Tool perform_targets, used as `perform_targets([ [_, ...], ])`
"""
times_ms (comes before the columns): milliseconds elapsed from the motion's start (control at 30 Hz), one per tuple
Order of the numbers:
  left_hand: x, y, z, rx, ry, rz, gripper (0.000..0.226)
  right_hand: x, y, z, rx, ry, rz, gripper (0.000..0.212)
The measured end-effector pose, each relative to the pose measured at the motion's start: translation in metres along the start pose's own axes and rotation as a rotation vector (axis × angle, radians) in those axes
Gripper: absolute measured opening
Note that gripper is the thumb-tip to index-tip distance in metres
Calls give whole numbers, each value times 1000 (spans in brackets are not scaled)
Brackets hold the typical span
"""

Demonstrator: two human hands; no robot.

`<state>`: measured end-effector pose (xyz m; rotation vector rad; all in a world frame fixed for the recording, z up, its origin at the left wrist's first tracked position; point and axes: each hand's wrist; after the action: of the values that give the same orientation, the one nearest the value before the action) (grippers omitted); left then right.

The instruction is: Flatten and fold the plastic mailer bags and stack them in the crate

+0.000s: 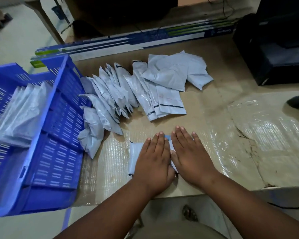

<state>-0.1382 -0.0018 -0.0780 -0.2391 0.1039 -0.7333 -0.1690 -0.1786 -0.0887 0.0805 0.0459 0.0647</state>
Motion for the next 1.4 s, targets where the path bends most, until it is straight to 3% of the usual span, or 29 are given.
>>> perform_targets([
  [67, -1, 5, -3, -65, -11, 6, 76, 1, -2, 11, 155, -76, -56, 71],
  [133, -1, 13, -2, -122, -13, -3, 81, 1, -1, 30, 277, -275, -128, 63],
  [200, 0, 18, -1, -164, -26, -2, 82, 1, 11, 40, 337, -373, -93, 60],
  [300, -1, 16, 1, -213, -33, 22, 74, 2, 32, 24, 401, -182, -62, 66],
  [367, -2, 17, 6, -94, 17, 39, 73, 1, 38, 5, 251, -98, -83, 68],
  [500, 0, 23, 28, 209, 62, -54, 76, 5, 41, 1, 40, -68, -81, 65],
  [600, 2, 23, 37, 301, 84, -131, 78, 7, 42, -2, -26, -58, -89, 64],
  [833, -17, 36, 22, 149, 34, 68, 77, 4, 42, -3, -77, -61, -70, 62],
  [1200, -21, 59, 2, -159, -84, 35, 79, 5, 39, -2, -28, -32, -47, 62],
  [1333, -28, 67, 17, -409, -25, 51, 75, 5, 36, 6, 59, 19, -46, 70],
  [1400, -39, 69, 24, -325, -48, 30, 73, 5, 35, 11, 80, 35, -40, 72],
])
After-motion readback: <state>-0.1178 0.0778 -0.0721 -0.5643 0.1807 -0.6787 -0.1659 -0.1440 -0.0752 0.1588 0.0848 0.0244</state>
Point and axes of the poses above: each hand's wrist, its own x-axis towards the middle knuckle, its own z-axis out of the back of the hand, y = z × x, and after that the axes turned 7 degrees about -x, right-handed
